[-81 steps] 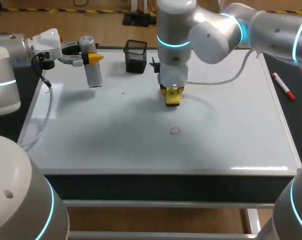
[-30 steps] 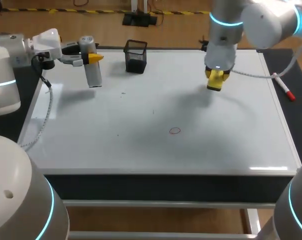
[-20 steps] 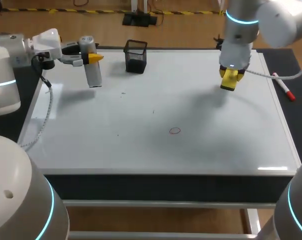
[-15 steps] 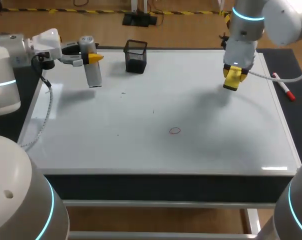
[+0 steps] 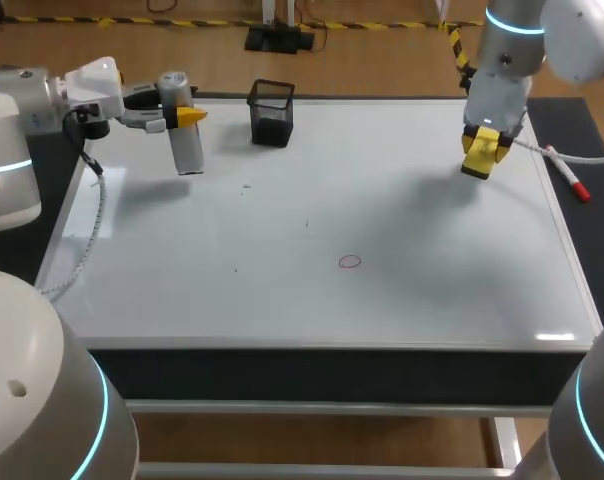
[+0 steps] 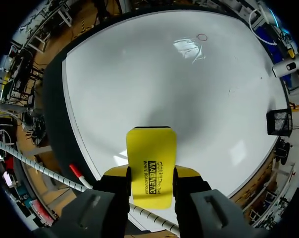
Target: Pick up the inspection probe, press it on each red-marked spot on the whiteboard one by one, put down the probe, pick up the eraser, and wipe off all the red marks.
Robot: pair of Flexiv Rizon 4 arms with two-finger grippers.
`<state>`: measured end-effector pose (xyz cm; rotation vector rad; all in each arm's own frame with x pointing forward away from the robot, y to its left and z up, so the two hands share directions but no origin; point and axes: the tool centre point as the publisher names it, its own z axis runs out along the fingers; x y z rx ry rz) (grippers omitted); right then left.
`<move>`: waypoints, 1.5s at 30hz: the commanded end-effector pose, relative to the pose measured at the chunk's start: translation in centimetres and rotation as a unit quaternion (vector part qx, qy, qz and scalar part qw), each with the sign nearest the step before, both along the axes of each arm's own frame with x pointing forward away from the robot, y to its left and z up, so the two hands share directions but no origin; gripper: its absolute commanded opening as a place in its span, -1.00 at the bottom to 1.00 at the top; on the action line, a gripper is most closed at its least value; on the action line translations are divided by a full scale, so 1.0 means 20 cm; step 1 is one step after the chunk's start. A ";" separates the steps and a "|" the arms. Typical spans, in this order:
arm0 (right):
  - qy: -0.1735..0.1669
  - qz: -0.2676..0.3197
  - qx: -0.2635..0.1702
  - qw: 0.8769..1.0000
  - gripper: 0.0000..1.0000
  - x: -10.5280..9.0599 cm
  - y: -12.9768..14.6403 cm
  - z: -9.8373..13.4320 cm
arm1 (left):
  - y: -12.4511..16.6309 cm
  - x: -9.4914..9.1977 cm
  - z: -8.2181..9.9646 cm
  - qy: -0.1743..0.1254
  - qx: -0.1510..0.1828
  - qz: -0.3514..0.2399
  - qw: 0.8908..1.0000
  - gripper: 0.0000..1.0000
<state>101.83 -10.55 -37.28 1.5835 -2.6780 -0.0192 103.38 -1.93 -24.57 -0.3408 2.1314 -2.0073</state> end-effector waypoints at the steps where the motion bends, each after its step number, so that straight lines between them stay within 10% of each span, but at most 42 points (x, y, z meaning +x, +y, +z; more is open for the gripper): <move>1: 0.003 0.001 -0.004 1.000 -1.00 0.01 0.01 0.02 | 0.00 0.00 0.01 0.000 0.000 0.000 1.000 -1.00; 16: 0.003 0.001 -0.004 1.000 -1.00 0.01 0.01 0.02 | 0.00 0.00 0.01 0.000 0.000 0.000 1.000 -1.00; 45: 0.003 0.001 -0.004 1.000 -1.00 0.01 0.01 0.02 | -1.14 -0.81 0.01 0.002 -0.036 -0.293 0.955 -1.00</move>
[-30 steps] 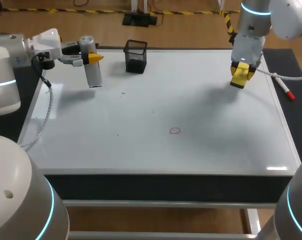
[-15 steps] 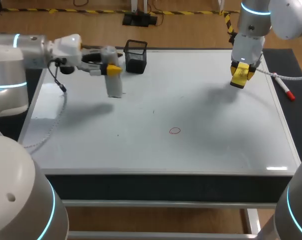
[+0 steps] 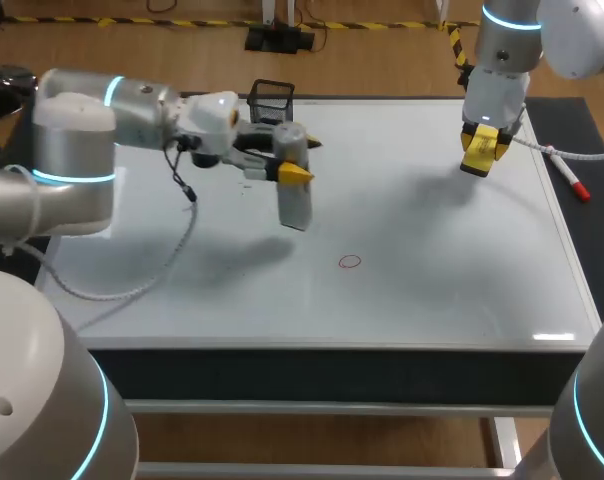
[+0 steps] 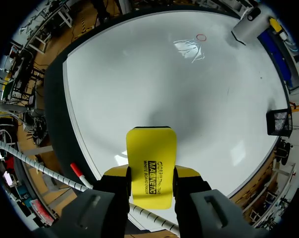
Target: Pick up the inspection probe, press it on each red-marked spot on the whiteboard one by one, put down the probe, pick up the eraser, and wipe off all the red marks.
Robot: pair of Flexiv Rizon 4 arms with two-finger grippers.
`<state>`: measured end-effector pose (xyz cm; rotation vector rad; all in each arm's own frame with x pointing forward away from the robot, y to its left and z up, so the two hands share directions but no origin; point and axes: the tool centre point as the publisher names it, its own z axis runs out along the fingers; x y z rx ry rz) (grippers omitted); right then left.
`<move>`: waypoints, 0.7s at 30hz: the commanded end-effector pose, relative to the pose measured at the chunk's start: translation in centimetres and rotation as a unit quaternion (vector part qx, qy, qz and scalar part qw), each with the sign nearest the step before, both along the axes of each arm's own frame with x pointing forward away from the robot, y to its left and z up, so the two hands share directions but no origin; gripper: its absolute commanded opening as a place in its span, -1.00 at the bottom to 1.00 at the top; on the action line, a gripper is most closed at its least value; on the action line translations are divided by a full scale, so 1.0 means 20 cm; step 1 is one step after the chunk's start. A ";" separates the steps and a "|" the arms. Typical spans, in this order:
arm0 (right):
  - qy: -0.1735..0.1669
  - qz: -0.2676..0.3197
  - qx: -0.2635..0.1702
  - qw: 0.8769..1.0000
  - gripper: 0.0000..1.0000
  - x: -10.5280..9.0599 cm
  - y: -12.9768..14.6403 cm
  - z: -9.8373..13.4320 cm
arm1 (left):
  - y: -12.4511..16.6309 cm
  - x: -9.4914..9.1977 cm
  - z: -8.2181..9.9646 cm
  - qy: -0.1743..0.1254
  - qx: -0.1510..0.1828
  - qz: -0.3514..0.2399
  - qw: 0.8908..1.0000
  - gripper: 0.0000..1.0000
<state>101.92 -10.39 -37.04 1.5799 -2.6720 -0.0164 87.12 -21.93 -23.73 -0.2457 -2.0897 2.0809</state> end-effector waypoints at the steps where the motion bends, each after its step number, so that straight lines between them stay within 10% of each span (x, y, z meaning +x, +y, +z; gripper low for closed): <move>1: 0.001 0.001 -0.002 1.000 -1.00 0.00 0.00 0.00 | -0.16 -0.02 -0.04 0.011 -0.009 -0.029 0.999 -1.00; 21: 0.001 0.001 -0.002 1.000 -1.00 0.00 0.00 0.00 | -0.36 -0.21 -0.15 0.024 -0.005 -0.098 0.995 -1.00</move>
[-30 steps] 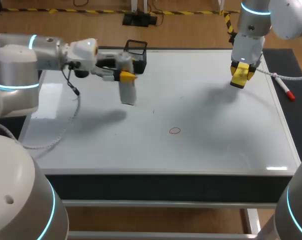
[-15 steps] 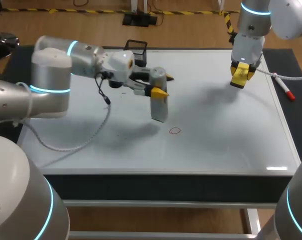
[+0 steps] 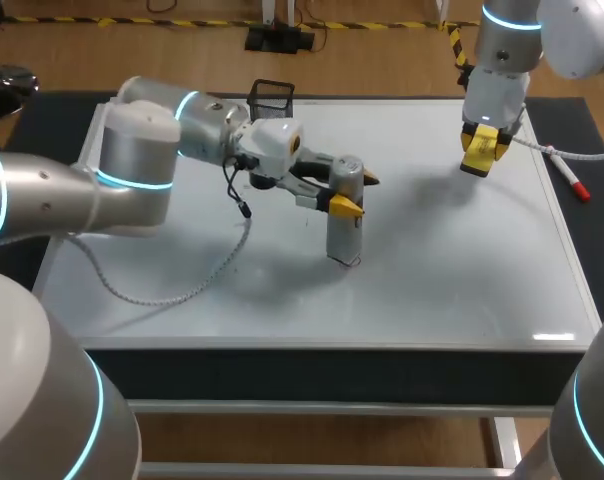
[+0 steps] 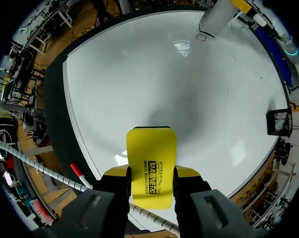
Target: Pick up the inspection probe, press it on each red-marked spot on the whiteboard one by one, put down the probe, pick up the eraser, and wipe off all the red marks.
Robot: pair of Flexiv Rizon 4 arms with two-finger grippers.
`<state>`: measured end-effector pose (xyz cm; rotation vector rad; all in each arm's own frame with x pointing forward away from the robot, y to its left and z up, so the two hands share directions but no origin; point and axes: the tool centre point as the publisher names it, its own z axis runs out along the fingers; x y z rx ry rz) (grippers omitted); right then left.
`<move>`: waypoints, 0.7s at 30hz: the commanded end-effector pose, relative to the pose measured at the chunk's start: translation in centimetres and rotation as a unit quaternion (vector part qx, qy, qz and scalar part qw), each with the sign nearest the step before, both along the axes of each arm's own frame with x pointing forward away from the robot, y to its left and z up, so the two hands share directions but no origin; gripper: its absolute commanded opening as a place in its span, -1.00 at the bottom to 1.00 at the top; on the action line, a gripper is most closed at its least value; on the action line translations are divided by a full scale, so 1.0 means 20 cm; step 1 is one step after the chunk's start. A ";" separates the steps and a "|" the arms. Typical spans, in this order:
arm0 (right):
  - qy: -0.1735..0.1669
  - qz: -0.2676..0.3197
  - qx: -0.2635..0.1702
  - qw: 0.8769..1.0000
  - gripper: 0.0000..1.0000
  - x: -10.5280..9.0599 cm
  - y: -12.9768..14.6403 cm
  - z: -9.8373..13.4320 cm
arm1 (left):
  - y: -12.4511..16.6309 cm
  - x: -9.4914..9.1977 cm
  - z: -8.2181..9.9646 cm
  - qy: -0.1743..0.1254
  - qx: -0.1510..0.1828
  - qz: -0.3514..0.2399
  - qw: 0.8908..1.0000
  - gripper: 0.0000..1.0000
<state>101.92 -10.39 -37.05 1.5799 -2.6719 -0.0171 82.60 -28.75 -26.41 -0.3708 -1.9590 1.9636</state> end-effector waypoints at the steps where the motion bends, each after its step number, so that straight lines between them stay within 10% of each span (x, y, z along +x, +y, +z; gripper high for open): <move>1: 0.001 0.001 -0.002 1.000 -1.00 0.00 0.00 0.00 | -0.02 0.02 -0.02 0.002 -0.005 -0.007 1.000 -1.00; 21: 0.001 0.001 -0.002 1.000 -1.00 0.00 0.00 0.00 | -0.05 0.02 -0.09 -0.004 -0.007 -0.019 1.000 -1.00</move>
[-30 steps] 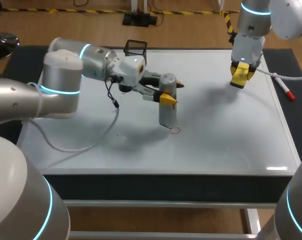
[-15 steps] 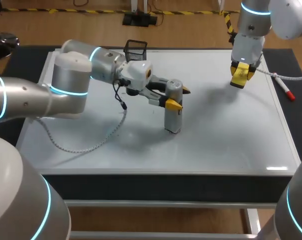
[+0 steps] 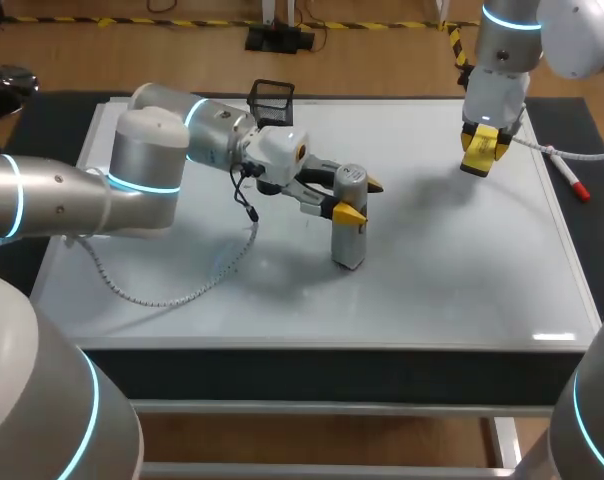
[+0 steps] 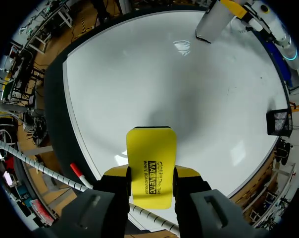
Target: Pick up the inspection probe, press it on each red-marked spot on the whiteboard one by one, put down the probe, pick up the eraser, and wipe off all the red marks.
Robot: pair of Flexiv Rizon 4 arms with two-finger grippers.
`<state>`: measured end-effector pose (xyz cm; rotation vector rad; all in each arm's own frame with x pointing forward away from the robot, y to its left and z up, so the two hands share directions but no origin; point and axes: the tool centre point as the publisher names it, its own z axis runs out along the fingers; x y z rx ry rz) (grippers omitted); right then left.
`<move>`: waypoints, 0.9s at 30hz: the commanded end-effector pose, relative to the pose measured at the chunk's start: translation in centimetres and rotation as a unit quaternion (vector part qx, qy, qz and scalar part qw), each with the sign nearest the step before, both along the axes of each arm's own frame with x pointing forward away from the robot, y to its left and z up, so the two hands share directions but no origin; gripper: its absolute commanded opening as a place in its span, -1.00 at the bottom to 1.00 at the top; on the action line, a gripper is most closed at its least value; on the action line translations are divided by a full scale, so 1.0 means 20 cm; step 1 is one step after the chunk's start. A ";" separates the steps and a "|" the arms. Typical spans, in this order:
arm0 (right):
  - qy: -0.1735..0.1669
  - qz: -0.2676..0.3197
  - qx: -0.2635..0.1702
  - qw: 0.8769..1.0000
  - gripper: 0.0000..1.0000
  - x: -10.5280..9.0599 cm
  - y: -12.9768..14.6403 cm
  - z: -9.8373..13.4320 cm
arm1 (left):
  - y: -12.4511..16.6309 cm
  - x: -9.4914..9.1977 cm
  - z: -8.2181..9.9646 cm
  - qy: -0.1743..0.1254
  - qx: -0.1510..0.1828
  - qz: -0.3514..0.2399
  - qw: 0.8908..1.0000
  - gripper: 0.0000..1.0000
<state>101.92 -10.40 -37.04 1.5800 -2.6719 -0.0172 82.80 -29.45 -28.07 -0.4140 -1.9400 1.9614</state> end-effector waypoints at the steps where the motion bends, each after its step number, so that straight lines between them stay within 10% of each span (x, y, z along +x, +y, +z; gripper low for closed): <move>1: 0.001 0.001 -0.002 1.000 -1.00 0.00 0.00 0.00 | -0.01 0.01 -0.01 0.005 0.001 -0.006 1.000 -1.00; 27: 0.001 0.001 -0.002 1.000 -1.00 0.00 0.00 0.00 | -0.01 0.01 0.00 0.000 0.007 -0.007 1.000 -1.00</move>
